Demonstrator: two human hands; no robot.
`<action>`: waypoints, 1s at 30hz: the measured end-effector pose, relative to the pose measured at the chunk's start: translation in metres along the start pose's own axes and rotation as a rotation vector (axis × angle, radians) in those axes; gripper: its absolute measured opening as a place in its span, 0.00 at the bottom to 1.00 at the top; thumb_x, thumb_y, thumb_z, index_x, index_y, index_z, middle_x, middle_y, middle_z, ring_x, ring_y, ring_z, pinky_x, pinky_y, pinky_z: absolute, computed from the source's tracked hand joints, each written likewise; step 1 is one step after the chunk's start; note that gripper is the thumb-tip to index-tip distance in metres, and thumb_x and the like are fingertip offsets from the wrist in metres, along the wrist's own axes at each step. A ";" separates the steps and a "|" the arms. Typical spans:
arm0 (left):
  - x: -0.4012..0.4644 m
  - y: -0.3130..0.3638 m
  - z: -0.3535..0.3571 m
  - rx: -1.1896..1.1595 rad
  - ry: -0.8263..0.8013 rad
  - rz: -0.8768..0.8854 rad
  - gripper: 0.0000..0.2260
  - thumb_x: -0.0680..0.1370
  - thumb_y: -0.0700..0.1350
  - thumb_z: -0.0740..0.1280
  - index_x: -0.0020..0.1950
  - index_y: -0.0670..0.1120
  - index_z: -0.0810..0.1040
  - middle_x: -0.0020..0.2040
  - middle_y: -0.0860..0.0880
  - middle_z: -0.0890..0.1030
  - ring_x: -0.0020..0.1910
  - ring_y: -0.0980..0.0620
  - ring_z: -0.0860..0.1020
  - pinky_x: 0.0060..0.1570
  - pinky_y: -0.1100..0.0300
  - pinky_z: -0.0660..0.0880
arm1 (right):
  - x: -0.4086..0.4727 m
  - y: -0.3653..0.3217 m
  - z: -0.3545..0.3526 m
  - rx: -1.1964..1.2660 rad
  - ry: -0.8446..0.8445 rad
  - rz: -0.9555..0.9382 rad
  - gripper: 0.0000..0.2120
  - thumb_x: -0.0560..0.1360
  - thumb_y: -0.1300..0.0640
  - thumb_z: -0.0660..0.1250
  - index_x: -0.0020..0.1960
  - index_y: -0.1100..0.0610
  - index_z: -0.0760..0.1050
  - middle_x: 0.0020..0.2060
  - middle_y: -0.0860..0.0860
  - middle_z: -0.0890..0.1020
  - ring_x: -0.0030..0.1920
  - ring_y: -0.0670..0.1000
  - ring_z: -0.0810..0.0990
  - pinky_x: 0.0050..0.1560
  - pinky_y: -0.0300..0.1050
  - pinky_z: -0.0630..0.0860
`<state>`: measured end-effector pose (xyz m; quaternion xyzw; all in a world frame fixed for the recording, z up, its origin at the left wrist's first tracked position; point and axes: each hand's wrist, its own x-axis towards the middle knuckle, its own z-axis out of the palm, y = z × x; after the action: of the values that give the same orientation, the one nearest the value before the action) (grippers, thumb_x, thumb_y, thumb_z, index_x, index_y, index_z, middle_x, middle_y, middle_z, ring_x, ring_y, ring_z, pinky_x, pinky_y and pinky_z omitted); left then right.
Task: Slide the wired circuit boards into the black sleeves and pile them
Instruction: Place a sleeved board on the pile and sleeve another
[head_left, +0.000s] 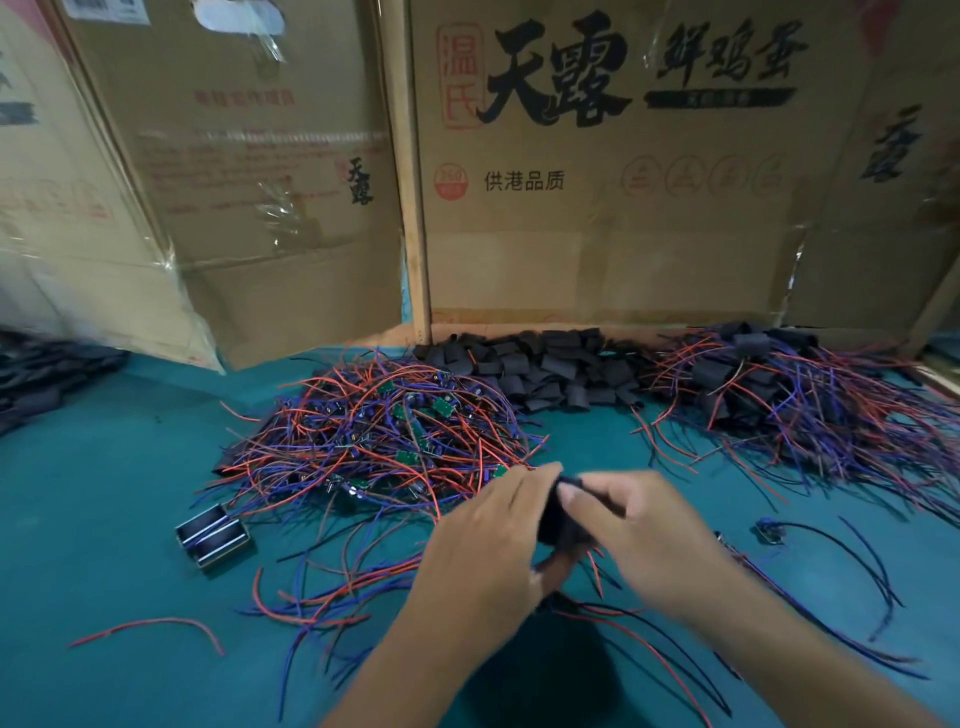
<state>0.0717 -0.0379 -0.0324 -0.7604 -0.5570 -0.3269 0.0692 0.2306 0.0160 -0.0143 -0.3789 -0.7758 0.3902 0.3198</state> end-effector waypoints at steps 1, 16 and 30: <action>-0.001 0.003 0.000 -0.055 0.001 -0.004 0.24 0.73 0.53 0.73 0.66 0.46 0.76 0.53 0.53 0.80 0.49 0.53 0.79 0.46 0.61 0.74 | -0.009 0.000 0.000 0.164 -0.024 0.043 0.13 0.81 0.59 0.63 0.39 0.54 0.80 0.32 0.45 0.80 0.34 0.42 0.76 0.39 0.40 0.76; 0.050 -0.049 -0.021 -0.287 -0.021 -0.185 0.06 0.82 0.48 0.65 0.54 0.49 0.80 0.47 0.57 0.81 0.46 0.59 0.77 0.47 0.63 0.72 | -0.018 0.023 -0.018 0.768 0.043 0.272 0.24 0.64 0.49 0.73 0.53 0.64 0.79 0.47 0.61 0.84 0.42 0.55 0.84 0.36 0.42 0.81; 0.126 -0.134 -0.001 0.934 -0.540 0.267 0.20 0.76 0.35 0.69 0.67 0.44 0.72 0.64 0.44 0.74 0.61 0.43 0.74 0.55 0.50 0.76 | -0.018 0.027 -0.018 0.718 0.020 0.285 0.20 0.65 0.41 0.75 0.46 0.57 0.84 0.45 0.58 0.85 0.44 0.53 0.83 0.36 0.41 0.79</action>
<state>-0.0273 0.1128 0.0061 -0.7696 -0.5396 0.1729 0.2944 0.2626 0.0188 -0.0322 -0.3506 -0.5261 0.6739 0.3824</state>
